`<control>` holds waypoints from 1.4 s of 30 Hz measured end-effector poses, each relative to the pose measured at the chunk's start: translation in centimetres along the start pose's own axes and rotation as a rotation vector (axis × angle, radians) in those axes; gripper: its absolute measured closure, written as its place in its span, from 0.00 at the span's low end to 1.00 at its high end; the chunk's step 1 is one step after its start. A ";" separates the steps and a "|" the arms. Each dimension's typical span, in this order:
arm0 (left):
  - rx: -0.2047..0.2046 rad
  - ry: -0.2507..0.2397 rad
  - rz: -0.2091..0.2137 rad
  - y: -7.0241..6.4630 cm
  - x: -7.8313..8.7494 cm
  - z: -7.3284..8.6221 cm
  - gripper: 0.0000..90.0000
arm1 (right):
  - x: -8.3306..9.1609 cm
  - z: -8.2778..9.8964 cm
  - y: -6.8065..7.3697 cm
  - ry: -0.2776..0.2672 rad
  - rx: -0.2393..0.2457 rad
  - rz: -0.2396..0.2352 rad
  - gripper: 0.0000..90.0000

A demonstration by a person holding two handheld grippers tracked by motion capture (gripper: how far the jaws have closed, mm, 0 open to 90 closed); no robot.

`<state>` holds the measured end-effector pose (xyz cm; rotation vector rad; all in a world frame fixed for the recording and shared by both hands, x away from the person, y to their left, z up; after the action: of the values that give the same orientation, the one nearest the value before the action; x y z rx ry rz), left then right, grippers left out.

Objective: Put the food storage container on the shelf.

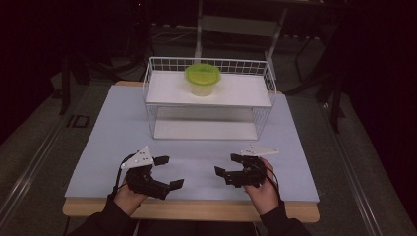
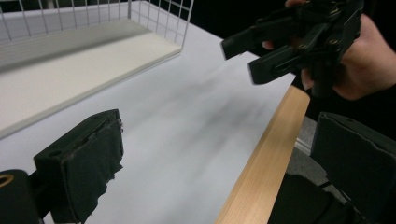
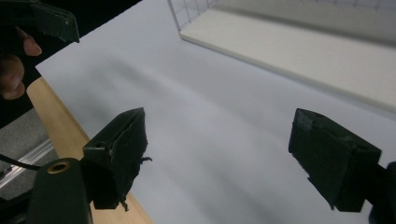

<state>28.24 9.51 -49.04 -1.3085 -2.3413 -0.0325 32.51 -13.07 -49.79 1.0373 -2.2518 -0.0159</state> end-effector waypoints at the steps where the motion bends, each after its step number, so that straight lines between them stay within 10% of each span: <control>1: 0.002 -0.005 -0.001 0.1 0.0 0.1 0.04 | 0.2 0.2 -0.2 0.000 -0.003 0.004 0.21; 15: 0.003 0.013 -0.013 1.3 0.8 1.9 0.04 | 2.1 2.6 -3.1 0.014 -0.011 0.055 0.21; 42: -0.002 0.073 -0.011 1.0 0.2 3.7 0.04 | 4.3 4.1 -3.9 -0.018 -0.004 0.086 0.19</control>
<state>27.54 11.08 -52.45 -1.2741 -2.2881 -0.0850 30.84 -19.70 -51.66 0.9414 -2.3096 0.0071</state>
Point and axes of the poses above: each handheld gripper's, and its own axes: x roughly backward along the jaws, z roughly out of its underside, y roughly to its left, the point moved 7 cm from there along -x, roughly forward along the jaws, and after that the axes turned 3 degrees about -x, right-handed, at the moved point
